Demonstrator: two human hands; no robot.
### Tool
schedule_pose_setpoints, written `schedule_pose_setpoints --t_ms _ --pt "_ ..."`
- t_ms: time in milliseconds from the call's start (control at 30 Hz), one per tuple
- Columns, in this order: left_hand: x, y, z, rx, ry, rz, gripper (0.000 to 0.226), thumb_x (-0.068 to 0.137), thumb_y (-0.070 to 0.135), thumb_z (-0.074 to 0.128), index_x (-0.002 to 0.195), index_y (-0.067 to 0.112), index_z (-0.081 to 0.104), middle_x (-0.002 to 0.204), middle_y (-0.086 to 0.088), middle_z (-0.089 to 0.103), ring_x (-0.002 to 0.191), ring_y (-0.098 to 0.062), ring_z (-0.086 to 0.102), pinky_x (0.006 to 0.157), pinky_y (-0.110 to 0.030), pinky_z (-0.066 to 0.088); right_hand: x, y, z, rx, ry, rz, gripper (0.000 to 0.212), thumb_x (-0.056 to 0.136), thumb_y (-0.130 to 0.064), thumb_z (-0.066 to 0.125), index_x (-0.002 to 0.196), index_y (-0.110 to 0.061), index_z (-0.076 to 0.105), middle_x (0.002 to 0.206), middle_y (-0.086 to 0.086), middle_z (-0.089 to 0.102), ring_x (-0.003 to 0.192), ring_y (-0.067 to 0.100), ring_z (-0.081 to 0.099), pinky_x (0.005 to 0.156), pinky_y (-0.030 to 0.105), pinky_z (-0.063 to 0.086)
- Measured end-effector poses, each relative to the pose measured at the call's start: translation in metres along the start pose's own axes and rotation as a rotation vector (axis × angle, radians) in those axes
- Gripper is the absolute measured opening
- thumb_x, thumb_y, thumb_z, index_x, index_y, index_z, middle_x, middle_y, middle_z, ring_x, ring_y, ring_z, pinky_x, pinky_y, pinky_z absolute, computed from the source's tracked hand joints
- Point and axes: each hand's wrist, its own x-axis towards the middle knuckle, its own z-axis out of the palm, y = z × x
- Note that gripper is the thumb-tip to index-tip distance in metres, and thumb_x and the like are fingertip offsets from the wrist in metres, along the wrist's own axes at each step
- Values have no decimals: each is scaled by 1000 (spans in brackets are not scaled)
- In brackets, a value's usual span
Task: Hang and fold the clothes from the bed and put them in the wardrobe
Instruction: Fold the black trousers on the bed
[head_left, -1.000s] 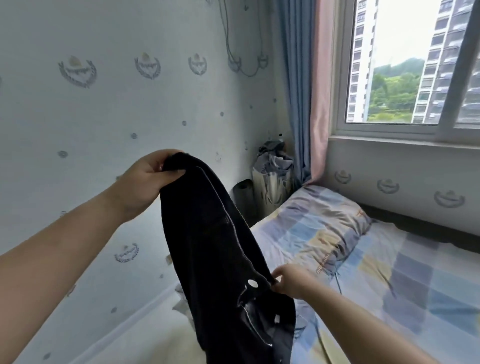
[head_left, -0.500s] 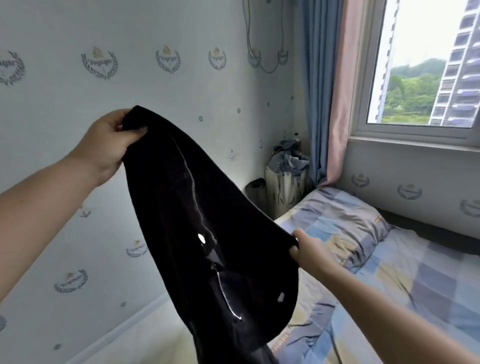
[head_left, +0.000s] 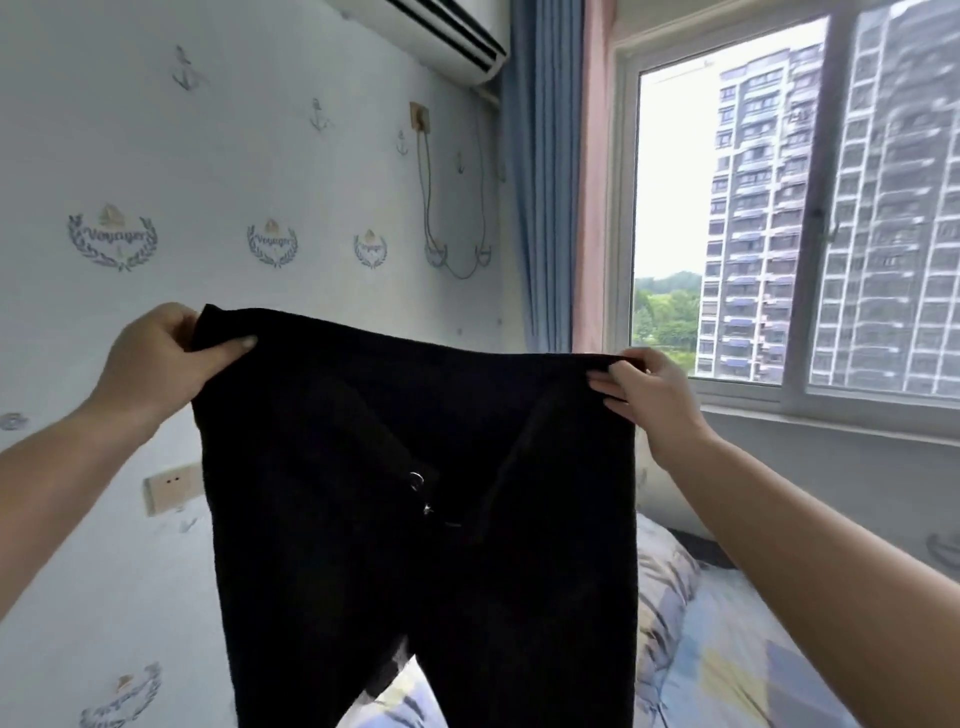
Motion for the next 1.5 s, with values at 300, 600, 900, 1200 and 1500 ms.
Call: schedule_pose_setpoints --t_ms 300,600,900,1200,1500 --pt "12 79 34 -11 -163 153 28 80 22 75 78 4 54 72 -10 56 65 -23 50 58 -29 35 30 -53 -57 -37 238 -157 22 85 -37 68 83 -17 59 84 1 72 85 9 70 92 40 52" --pt "-69 220 99 -206 -320 198 21 83 22 72 74 11 56 73 -4 56 66 -16 52 56 -26 37 16 -92 -228 -25 451 -53 9 88 -21 56 80 -23 53 80 -2 64 82 12 63 83 35 50" --pt "-171 389 175 -804 -473 23 15 84 9 66 75 19 60 74 -1 62 69 -16 59 62 -27 46 3 -192 -407 -249 700 -216 7 78 -23 54 82 -19 49 75 3 50 66 17 45 57 31 38" --pt "-223 417 219 -1184 -632 -277 8 83 3 62 88 9 65 79 -10 69 82 -29 63 82 -42 50 34 -300 -444 -562 632 -396 7 83 -16 44 86 -20 49 78 -2 49 68 12 44 61 26 37" --pt "-313 247 253 -943 -577 -580 12 85 3 59 81 14 60 80 -8 60 76 -19 57 73 -33 47 86 -105 -332 -799 300 -204 21 86 -16 40 104 -24 47 83 -6 52 73 11 50 63 23 41"
